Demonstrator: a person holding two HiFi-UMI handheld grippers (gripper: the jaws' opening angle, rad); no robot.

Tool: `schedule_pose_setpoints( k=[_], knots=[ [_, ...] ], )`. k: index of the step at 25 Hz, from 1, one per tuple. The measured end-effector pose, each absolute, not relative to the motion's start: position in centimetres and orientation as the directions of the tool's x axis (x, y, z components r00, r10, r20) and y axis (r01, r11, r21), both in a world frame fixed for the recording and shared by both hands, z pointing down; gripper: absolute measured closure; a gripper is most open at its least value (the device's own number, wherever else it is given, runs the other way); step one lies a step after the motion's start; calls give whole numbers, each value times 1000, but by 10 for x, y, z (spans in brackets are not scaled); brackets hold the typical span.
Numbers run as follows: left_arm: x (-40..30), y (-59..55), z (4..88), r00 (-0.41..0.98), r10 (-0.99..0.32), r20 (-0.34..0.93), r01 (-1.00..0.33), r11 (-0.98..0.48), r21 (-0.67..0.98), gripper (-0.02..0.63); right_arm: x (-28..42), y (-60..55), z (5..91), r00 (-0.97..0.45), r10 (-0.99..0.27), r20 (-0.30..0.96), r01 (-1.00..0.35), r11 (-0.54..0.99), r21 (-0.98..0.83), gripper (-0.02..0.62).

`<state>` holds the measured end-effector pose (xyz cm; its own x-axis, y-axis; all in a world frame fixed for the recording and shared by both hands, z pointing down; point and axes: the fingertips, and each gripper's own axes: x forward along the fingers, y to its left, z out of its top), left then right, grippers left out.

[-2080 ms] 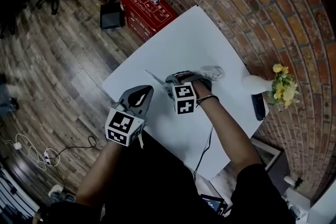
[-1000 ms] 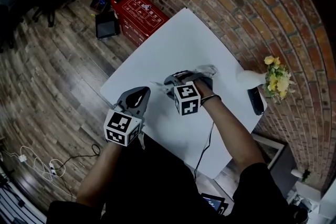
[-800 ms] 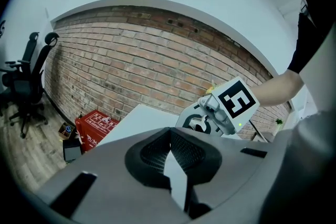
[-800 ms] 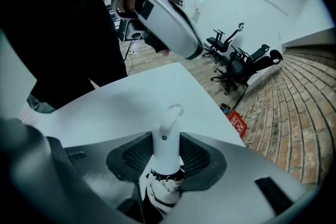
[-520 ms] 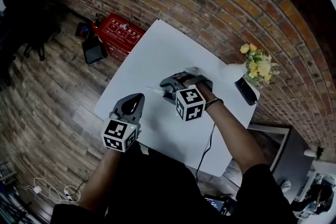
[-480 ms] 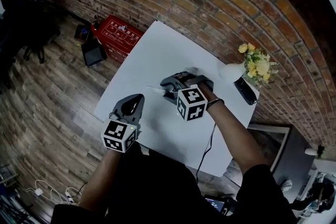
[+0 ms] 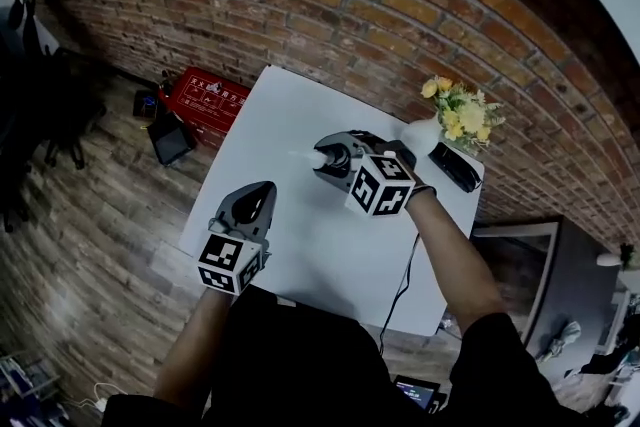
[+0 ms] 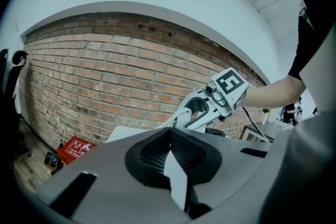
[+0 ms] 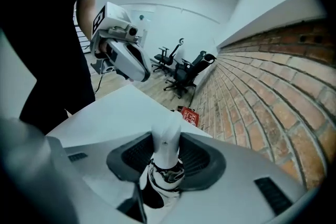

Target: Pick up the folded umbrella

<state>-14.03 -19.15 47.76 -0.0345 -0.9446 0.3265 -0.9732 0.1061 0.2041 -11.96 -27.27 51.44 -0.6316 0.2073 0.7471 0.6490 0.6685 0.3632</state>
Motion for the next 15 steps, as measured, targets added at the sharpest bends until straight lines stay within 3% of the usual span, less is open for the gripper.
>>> schedule_pose_setpoints(
  k=[6, 15],
  knots=[
    [-129, -203, 471, 5, -945, 327, -980, 59, 188, 592, -112, -311, 482, -722, 143, 677, 526, 749, 403, 434],
    [-119, -207, 456, 40, -951, 305, -986, 12, 168, 592, -106, -299, 460, -784, 180, 594, 440, 836, 327, 434]
  ],
)
